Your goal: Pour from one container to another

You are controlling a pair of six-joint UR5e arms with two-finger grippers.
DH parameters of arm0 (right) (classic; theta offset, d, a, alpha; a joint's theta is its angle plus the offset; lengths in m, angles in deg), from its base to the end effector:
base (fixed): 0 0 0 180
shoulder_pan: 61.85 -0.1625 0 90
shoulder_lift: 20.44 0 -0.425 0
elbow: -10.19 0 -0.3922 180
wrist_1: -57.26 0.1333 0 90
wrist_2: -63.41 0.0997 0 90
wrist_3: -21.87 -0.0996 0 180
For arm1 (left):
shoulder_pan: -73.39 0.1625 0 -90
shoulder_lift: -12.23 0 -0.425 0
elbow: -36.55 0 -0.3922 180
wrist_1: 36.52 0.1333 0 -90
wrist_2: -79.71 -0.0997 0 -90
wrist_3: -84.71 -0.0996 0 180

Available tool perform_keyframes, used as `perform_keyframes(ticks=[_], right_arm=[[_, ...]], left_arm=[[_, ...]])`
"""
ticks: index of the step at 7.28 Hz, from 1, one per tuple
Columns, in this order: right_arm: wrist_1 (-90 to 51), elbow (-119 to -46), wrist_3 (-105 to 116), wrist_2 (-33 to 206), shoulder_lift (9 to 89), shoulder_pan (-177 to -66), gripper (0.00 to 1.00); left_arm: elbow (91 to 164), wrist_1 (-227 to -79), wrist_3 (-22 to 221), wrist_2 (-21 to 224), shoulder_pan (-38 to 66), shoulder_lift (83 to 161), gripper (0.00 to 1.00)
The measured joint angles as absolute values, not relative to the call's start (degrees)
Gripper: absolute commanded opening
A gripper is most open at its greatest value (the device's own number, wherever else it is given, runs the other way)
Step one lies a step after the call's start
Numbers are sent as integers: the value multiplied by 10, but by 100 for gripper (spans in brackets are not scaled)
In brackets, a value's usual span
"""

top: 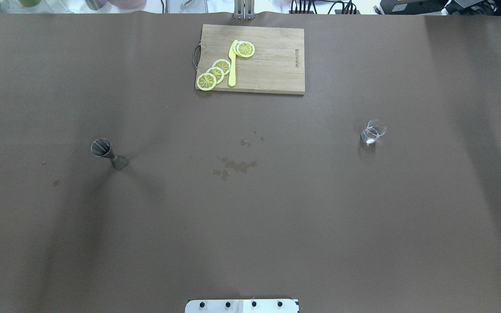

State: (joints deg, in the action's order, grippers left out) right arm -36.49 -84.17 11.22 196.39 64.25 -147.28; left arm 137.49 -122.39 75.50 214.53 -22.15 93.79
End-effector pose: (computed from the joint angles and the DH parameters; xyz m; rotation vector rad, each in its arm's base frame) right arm 0.0228 -0.5362 0.5820 -0.0017 -0.7560 0.0623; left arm -0.1040 -0.4190 0.6392 0.0737 0.7793 0.0496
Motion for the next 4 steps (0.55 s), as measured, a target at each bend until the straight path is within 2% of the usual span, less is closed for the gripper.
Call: perform_keyframes(ticks=[4], right_arm=[[-349, -920, 185, 1971, 618, -1428, 100]], left_arm=[[1375, -1225, 754, 2145, -223, 941, 98]])
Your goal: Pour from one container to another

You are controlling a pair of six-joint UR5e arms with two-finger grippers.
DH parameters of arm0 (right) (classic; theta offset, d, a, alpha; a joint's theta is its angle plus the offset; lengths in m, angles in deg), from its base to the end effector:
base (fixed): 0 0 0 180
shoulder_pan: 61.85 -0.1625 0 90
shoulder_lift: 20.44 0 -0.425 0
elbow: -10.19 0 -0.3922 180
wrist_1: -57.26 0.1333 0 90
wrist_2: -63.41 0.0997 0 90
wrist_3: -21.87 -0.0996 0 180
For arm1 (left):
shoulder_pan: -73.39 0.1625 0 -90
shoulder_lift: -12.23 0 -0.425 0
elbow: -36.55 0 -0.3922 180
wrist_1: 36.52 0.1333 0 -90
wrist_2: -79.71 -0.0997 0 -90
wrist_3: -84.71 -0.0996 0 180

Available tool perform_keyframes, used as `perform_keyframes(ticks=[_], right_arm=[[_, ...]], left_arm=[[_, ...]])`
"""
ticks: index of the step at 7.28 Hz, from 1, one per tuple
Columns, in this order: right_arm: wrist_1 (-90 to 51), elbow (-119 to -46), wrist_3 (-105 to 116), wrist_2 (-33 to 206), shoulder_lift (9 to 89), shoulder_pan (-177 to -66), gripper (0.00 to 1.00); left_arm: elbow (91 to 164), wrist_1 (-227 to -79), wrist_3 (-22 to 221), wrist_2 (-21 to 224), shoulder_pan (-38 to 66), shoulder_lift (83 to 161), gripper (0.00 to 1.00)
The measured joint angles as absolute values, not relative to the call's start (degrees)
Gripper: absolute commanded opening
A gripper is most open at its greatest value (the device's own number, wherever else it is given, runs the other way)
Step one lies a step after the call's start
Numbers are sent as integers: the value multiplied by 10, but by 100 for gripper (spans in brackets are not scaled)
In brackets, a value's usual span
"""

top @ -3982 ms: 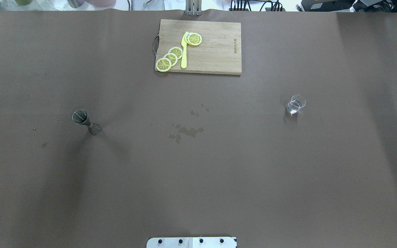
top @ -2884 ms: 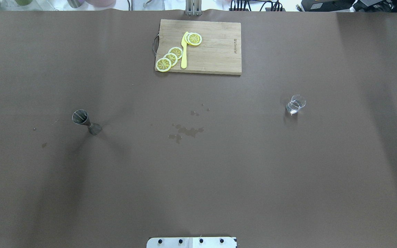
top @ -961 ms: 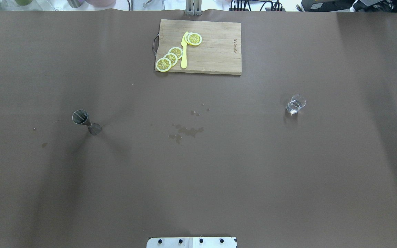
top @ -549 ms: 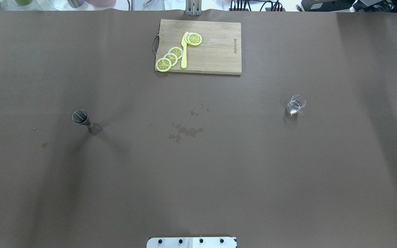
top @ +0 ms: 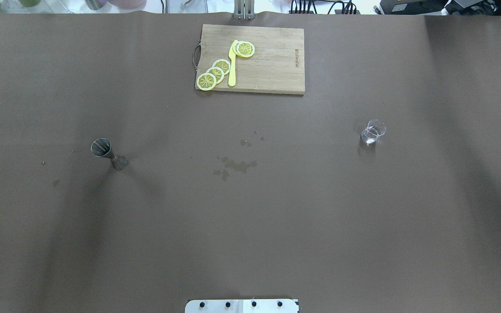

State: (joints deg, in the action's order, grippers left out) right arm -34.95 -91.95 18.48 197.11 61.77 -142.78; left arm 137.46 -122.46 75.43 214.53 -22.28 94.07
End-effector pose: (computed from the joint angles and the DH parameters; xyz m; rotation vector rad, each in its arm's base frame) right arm -0.0219 -0.5466 0.4881 0.2105 -0.7850 -0.2115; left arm -0.1052 -0.4211 0.6373 0.0803 0.7785 0.0508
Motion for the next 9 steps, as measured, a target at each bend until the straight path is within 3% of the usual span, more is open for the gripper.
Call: perform_keyframes(ticks=[2, 5, 9], right_arm=[[-316, -943, 192, 1976, 614, -1372, 100], [-223, -912, 194, 1976, 614, -1332, 100], [35, -842, 199, 1984, 620, -1291, 100]], left_arm=[[1375, -1226, 753, 2145, -223, 943, 98], [1364, -1282, 754, 2151, -221, 940, 98], [1370, -1362, 755, 2181, -216, 953, 98]])
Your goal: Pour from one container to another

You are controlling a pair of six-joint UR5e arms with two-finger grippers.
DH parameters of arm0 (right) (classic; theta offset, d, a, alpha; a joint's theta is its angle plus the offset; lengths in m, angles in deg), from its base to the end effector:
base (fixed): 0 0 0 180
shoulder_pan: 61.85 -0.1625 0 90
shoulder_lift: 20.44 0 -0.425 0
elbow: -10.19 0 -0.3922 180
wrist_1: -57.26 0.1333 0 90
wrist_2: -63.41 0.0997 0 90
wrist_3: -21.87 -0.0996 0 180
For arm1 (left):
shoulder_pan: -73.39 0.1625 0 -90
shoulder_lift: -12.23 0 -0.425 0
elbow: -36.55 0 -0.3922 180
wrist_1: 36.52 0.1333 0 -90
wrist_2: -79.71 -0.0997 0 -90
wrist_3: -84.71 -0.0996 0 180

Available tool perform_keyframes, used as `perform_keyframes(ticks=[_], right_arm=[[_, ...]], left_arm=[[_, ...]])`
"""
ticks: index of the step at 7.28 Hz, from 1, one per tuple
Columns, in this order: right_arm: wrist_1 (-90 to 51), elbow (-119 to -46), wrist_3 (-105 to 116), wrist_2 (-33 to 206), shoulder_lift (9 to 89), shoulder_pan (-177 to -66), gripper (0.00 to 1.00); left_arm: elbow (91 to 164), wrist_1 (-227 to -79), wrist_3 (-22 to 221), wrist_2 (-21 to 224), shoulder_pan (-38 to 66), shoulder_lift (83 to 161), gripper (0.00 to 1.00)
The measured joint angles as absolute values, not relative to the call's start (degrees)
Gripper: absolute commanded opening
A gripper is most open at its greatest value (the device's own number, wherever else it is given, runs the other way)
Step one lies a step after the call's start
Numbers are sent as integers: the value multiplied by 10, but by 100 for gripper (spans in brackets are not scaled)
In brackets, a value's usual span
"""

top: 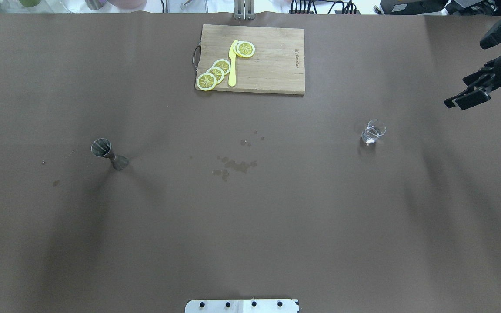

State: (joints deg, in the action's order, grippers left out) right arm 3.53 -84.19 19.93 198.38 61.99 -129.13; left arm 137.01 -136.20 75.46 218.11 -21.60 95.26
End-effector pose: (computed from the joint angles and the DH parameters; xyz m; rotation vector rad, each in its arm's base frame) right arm -0.1577 -0.5396 0.4752 0.6307 -0.9039 -0.6555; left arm -0.0979 -0.4452 0.6022 0.3188 0.8083 0.1667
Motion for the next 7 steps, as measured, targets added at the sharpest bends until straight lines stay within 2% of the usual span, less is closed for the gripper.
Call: perform_keyframes(ticks=[3, 5, 7], right_arm=[[248, -746, 211, 1984, 620, -1265, 100], [337, -716, 221, 1981, 618, -1231, 100], [390, -701, 218, 1995, 614, -1210, 100]], left_arm=[[1348, -1484, 756, 2181, -159, 958, 98], [1334, -1578, 757, 2179, -125, 964, 98], [1311, -1643, 757, 2178, -91, 1001, 98]])
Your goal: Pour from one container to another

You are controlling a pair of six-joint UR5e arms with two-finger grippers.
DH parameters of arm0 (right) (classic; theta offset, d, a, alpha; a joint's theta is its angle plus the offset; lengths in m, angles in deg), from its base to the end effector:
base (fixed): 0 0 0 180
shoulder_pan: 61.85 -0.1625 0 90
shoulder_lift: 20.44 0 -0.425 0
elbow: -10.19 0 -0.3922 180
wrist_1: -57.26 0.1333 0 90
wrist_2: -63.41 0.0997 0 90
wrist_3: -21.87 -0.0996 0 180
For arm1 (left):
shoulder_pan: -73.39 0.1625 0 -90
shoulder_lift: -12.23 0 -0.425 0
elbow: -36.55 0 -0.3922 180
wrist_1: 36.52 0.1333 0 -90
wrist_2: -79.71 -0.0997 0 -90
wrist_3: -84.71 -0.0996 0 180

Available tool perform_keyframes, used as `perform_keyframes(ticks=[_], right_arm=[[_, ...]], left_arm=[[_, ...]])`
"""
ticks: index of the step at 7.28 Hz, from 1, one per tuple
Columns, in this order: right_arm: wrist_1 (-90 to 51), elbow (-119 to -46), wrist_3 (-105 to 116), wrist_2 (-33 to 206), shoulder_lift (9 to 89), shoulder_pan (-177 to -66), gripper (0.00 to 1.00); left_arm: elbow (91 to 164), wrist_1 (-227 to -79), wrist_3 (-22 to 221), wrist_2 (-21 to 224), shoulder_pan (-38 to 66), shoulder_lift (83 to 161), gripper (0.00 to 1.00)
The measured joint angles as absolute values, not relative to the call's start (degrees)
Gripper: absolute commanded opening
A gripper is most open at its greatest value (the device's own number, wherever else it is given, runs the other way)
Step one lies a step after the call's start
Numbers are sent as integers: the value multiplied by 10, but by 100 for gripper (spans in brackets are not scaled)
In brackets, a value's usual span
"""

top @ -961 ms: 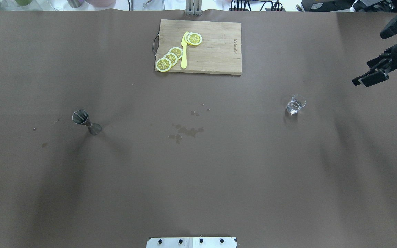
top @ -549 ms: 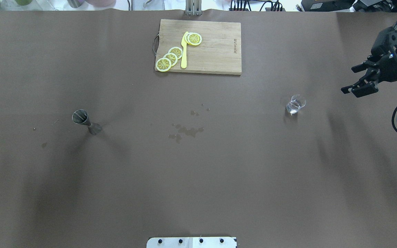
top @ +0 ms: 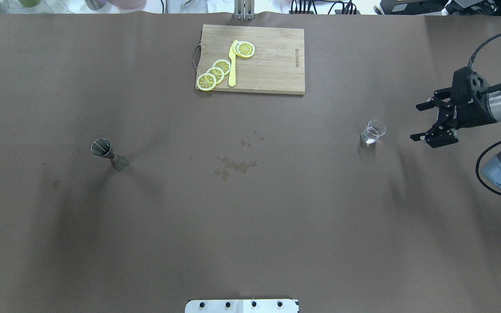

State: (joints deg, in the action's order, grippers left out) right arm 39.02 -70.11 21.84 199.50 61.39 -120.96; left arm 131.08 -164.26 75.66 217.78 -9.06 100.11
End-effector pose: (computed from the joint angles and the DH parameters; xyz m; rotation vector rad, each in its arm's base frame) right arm -0.2302 -0.5046 0.5232 0.9591 -1.0153 -0.9422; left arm 0.0064 -0.4987 0.5573 0.6760 0.8033 0.5565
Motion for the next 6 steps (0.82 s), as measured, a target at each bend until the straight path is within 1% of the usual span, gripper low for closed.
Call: perform_keyframes(ticks=[3, 6], right_arm=[[401, -678, 215, 2066, 613, -1236, 100], [402, -655, 223, 2080, 604, -1244, 100]], left_arm=[[1274, -1724, 777, 2161, -64, 1066, 98], [1263, -1872, 807, 2090, -28, 1085, 98]])
